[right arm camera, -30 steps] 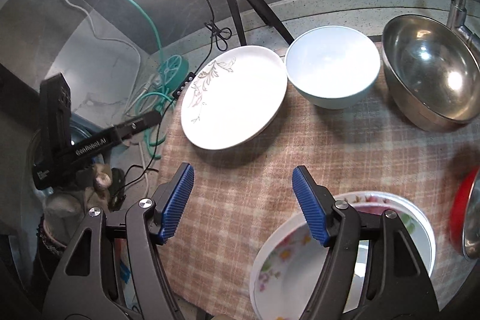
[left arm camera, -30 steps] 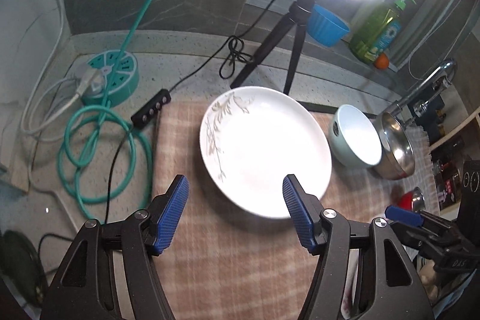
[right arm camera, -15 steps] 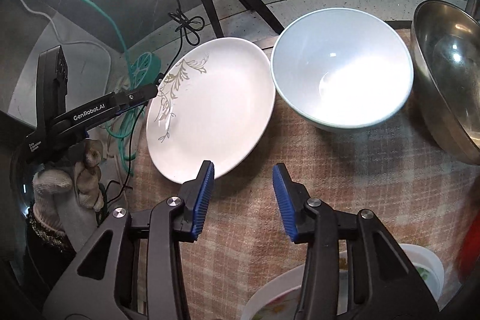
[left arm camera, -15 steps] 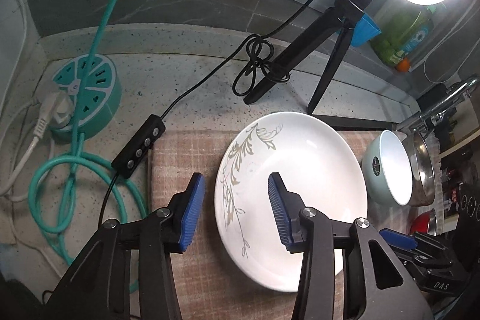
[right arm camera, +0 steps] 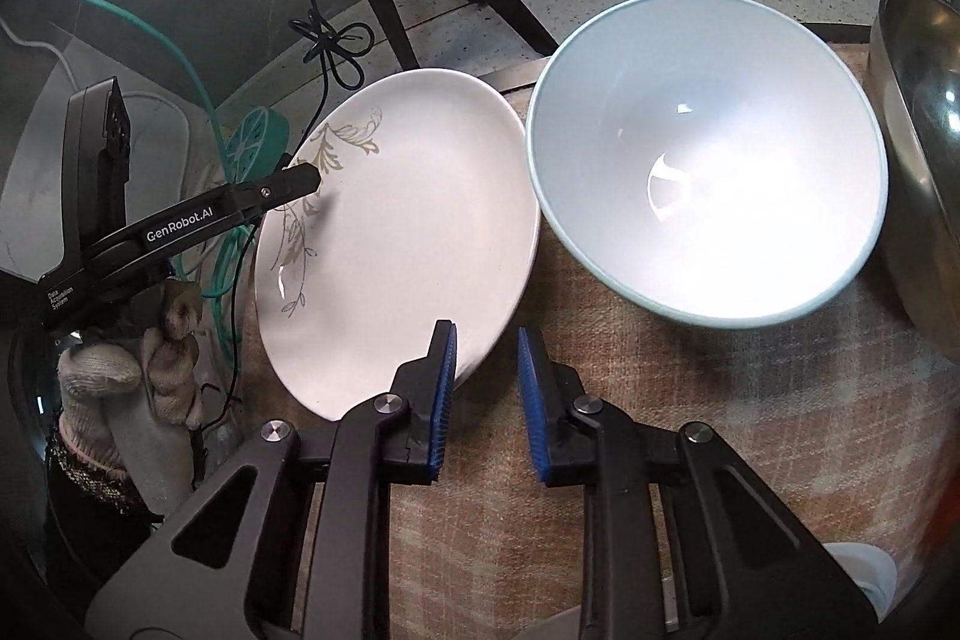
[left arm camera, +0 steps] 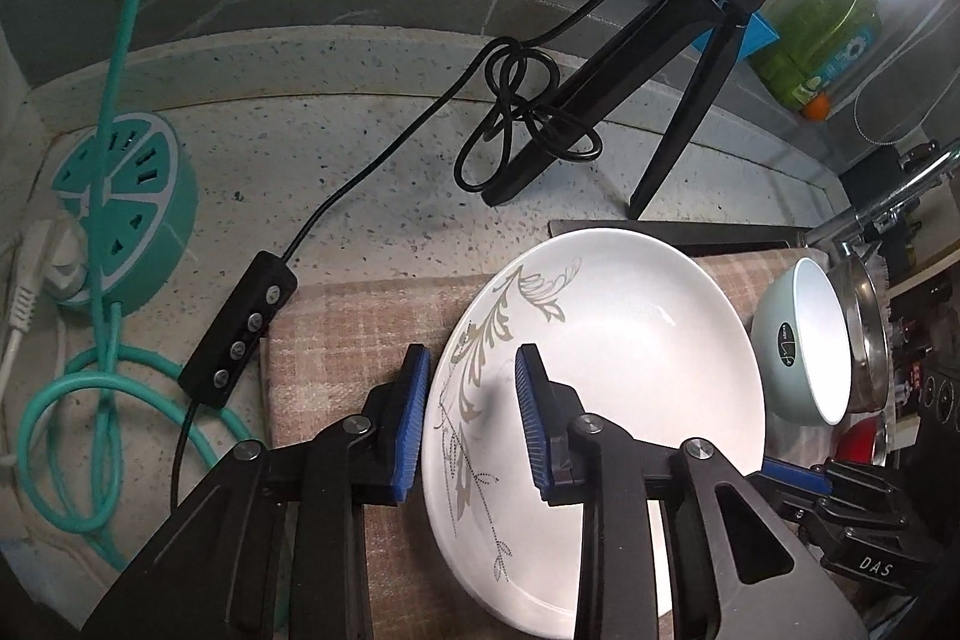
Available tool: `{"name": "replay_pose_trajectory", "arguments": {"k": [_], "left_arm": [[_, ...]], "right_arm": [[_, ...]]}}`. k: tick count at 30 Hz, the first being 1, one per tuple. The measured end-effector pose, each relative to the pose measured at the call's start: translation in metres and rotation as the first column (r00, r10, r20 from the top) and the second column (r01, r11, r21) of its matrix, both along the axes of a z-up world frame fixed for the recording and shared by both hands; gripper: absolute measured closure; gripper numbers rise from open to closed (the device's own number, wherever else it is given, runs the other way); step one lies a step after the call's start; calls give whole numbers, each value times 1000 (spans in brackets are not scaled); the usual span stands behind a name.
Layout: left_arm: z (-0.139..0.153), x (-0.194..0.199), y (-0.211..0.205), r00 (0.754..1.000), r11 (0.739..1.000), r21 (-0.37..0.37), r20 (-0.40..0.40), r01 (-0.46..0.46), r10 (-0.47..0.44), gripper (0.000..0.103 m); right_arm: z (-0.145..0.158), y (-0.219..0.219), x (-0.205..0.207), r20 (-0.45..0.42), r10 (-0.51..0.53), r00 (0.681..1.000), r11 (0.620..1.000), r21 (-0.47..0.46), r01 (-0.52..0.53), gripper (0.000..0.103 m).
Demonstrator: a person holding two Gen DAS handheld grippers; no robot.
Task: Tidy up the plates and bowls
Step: 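Close both grippers on the rim of the gold-branch plate, then lift the gold-branch plate and carry it toward the stacked deep plates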
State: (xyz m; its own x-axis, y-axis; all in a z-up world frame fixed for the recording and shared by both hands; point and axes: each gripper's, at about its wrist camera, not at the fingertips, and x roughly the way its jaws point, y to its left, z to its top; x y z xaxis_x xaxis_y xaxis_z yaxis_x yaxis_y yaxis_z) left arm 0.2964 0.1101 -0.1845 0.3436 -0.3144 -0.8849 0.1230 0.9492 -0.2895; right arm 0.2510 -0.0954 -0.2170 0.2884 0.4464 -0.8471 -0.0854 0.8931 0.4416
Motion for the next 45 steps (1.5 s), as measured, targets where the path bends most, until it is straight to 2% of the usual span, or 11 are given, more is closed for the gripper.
{"name": "replay_pose_trajectory", "arguments": {"k": [1, 7, 16, 25, 37, 45], "left_arm": [[-1, 1, 0, 1000, 1000, 0, -2, 0, 0, 78], [-4, 3, 3, 1000, 1000, -2, -5, -3, 3, 87], [0, -15, 12, 1000, 1000, -5, 2, -24, 24, 87], [4, -66, 25, 996, 996, -10, 15, -85, 86, 87], [15, -143, 40, 981, 982, -15, 42, -188, 188, 87], [34, -175, 34, 969, 973, -30, 79, -230, 232, 87]], "right_arm": [[-1, 1, 2, -3, 3, 1000, 1000, -5, -3, 88], [-3, 2, 2, -4, 8, 1000, 1000, -16, -8, 89], [-1, 5, -3, -1, 43, 999, 998, -36, -43, 89], [-2, 14, -26, -6, 113, 994, 993, -42, -114, 89], [0, 30, -68, 19, 240, 971, 969, -71, -238, 89], [18, 23, -95, 53, 285, 957, 958, -59, -282, 89]]}}
